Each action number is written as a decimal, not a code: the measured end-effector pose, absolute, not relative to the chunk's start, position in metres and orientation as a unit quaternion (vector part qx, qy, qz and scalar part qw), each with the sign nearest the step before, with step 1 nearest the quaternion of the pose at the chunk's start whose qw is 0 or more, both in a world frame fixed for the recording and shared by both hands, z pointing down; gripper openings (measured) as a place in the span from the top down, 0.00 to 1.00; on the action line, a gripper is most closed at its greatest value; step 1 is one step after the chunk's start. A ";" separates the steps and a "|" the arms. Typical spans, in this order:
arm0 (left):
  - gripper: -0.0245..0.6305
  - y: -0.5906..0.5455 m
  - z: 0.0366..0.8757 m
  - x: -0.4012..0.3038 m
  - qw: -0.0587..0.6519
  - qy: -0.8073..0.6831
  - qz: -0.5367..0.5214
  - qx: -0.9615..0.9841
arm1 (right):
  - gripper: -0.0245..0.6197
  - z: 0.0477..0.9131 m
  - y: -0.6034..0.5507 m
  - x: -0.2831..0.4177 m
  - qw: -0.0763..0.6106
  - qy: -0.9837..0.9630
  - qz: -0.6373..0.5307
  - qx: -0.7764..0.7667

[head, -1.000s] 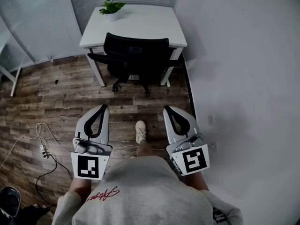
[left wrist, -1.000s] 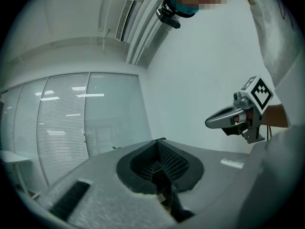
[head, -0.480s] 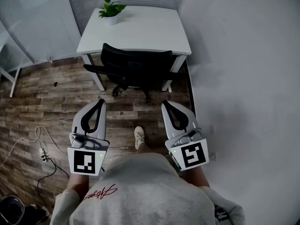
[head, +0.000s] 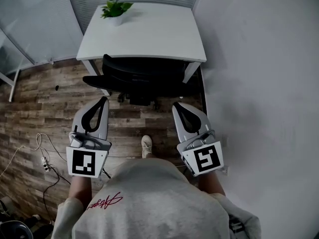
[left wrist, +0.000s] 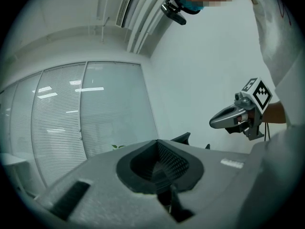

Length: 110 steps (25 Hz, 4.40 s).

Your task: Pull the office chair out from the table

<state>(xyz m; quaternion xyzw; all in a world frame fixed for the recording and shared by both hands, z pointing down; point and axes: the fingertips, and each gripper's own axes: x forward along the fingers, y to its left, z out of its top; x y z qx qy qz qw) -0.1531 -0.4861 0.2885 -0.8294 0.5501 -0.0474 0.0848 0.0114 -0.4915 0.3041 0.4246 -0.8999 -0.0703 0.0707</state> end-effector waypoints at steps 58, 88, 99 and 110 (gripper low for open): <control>0.58 -0.612 0.517 -0.167 0.263 0.250 -0.636 -0.681 | 0.67 0.483 -0.592 -0.012 0.494 -0.831 -0.186 0.176; 0.83 -0.634 0.527 -0.171 0.357 0.285 -0.645 -0.613 | 0.81 0.528 -0.616 -0.005 0.575 -0.760 -0.260 0.158; 0.83 -0.590 0.528 -0.170 0.359 0.288 -0.643 -0.612 | 0.81 0.529 -0.571 -0.004 0.573 -0.759 -0.264 0.163; 0.83 -0.560 0.525 -0.171 0.372 0.293 -0.639 -0.606 | 0.81 0.528 -0.540 -0.005 0.573 -0.757 -0.267 0.165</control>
